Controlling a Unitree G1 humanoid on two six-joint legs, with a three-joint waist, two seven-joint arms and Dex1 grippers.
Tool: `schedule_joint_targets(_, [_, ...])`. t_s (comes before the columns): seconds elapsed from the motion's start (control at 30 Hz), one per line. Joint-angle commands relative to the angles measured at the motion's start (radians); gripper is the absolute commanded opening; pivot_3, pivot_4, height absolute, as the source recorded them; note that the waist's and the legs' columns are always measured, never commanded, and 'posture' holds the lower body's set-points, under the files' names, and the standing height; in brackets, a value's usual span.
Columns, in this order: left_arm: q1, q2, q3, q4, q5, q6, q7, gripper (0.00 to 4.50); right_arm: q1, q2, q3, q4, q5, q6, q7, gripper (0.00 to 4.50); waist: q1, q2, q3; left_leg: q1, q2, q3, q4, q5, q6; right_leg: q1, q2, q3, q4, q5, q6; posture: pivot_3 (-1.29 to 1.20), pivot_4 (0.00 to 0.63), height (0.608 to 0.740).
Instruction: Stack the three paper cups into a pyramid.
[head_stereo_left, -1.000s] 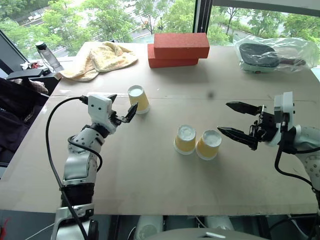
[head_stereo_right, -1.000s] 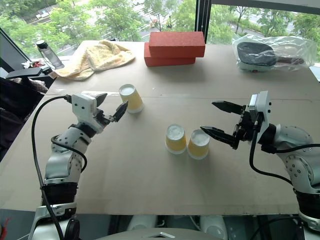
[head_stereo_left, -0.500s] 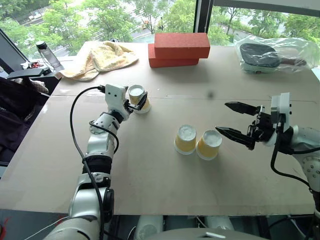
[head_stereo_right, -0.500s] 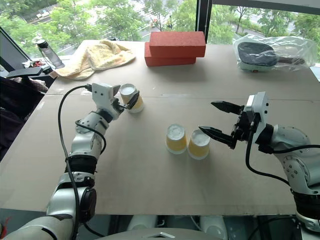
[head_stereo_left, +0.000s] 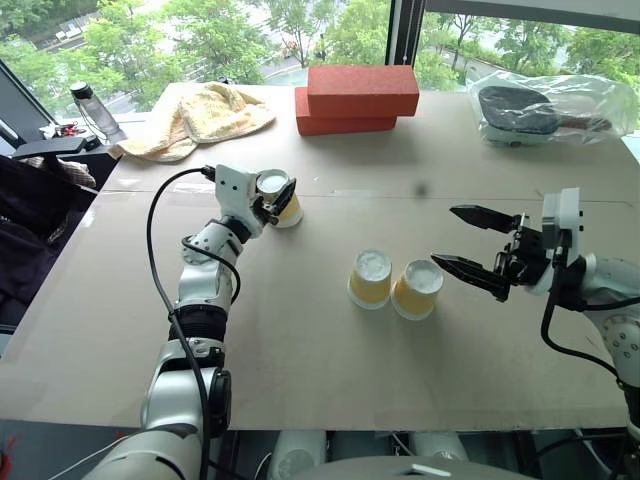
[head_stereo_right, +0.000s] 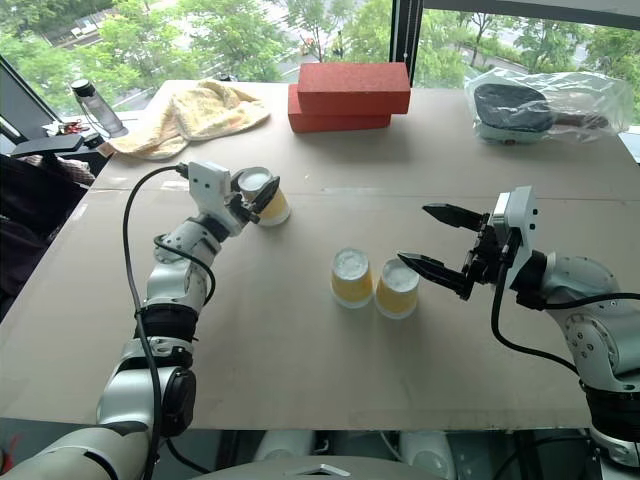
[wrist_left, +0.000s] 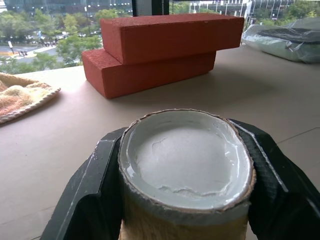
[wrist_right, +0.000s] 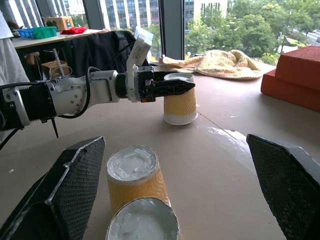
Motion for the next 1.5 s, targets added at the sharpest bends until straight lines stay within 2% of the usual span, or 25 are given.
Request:
schedule_joint_targets(0.03, [-0.052, 0.033, -0.129, -0.360, -0.179, 0.212, -0.230, 2.39, 0.021, -0.013, -0.064, -0.015, 0.028, -0.061, 0.072, 4.50, 0.003, 0.000, 0.000, -0.004, 0.000, -0.004, 0.003, 0.000, 0.000, 0.000, 0.000, -0.002, 0.000, 0.000, 0.000, 0.00, 0.150, 0.730])
schedule_joint_targets(0.17, [-0.126, 0.056, -0.202, -0.506, -0.243, 0.368, -0.297, 2.39, 0.054, -0.037, -0.104, 0.028, 0.039, -0.078, 0.143, 4.50, -0.001, 0.001, 0.000, -0.007, -0.002, -0.007, 0.007, 0.000, 0.000, 0.000, 0.000, -0.002, 0.000, 0.000, 0.000, 0.00, 0.150, 0.730])
schedule_joint_targets(0.33, [-0.150, 0.069, -0.290, -0.573, -0.250, 0.450, -0.374, 2.39, 0.118, -0.054, -0.122, 0.018, 0.031, -0.090, 0.162, 4.50, -0.006, 0.003, 0.000, 0.002, -0.001, -0.006, 0.004, 0.000, 0.000, 0.005, 0.003, 0.003, 0.002, 0.000, 0.000, 0.00, 0.150, 0.730])
schedule_joint_targets(0.67, [-0.099, 0.068, -0.346, -0.539, -0.201, 0.424, -0.443, 2.39, 0.199, -0.073, -0.169, -0.050, 0.081, -0.055, 0.129, 4.50, -0.003, 0.004, 0.001, 0.003, -0.001, -0.006, 0.004, 0.000, 0.000, 0.004, 0.005, 0.008, 0.001, 0.000, 0.000, 0.00, 0.150, 0.730])
schedule_joint_targets(1.03, [-0.080, 0.001, -0.364, -0.491, -0.155, 0.360, -0.443, 2.39, 0.228, -0.066, -0.182, -0.057, 0.075, -0.073, 0.114, 4.50, -0.002, 0.004, 0.001, 0.003, -0.001, -0.006, 0.004, 0.000, 0.001, 0.004, 0.005, 0.011, 0.001, 0.000, 0.000, 0.00, 0.150, 0.730])
schedule_joint_targets(1.3, [-0.069, -0.005, -0.371, -0.471, -0.138, 0.372, -0.447, 2.39, 0.252, -0.066, -0.190, -0.040, 0.066, -0.102, 0.135, 4.50, -0.002, 0.004, 0.001, 0.003, -0.001, -0.006, 0.004, 0.000, 0.001, 0.004, 0.005, 0.011, 0.001, 0.000, 0.000, 0.00, 0.150, 0.730])
schedule_joint_targets(1.33, [-0.064, -0.007, -0.365, -0.479, -0.149, 0.373, -0.453, 3.40, 0.256, -0.066, -0.190, -0.037, 0.065, -0.105, 0.140, 4.50, -0.002, 0.004, 0.001, 0.003, -0.001, -0.006, 0.004, 0.000, 0.001, 0.004, 0.005, 0.011, 0.001, 0.000, 0.000, 0.00, 0.150, 0.730])
schedule_joint_targets(1.4, [-0.063, -0.027, -0.342, -0.488, -0.153, 0.336, -0.434, 3.98, 0.261, -0.065, -0.190, -0.028, 0.060, -0.114, 0.150, 4.50, -0.002, 0.004, 0.001, 0.003, -0.001, -0.006, 0.004, 0.000, 0.001, 0.004, 0.005, 0.011, 0.001, 0.000, 0.000, 0.00, 0.150, 0.730])
schedule_joint_targets(1.43, [-0.064, -0.034, -0.333, -0.493, -0.156, 0.329, -0.426, 4.48, 0.263, -0.064, -0.190, -0.023, 0.058, -0.118, 0.155, 4.50, -0.002, 0.004, 0.001, 0.003, -0.001, -0.006, 0.004, 0.000, 0.001, 0.004, 0.005, 0.012, 0.001, 0.000, 0.000, 0.00, 0.150, 0.730])
schedule_joint_targets(1.5, [-0.062, -0.029, -0.315, -0.520, -0.183, 0.340, -0.434, 4.48, 0.266, -0.064, -0.190, -0.014, 0.055, -0.125, 0.163, 4.50, -0.002, 0.004, 0.001, 0.003, -0.001, -0.006, 0.004, 0.000, 0.001, 0.004, 0.005, 0.011, 0.001, 0.000, 0.000, 0.00, 0.150, 0.730])
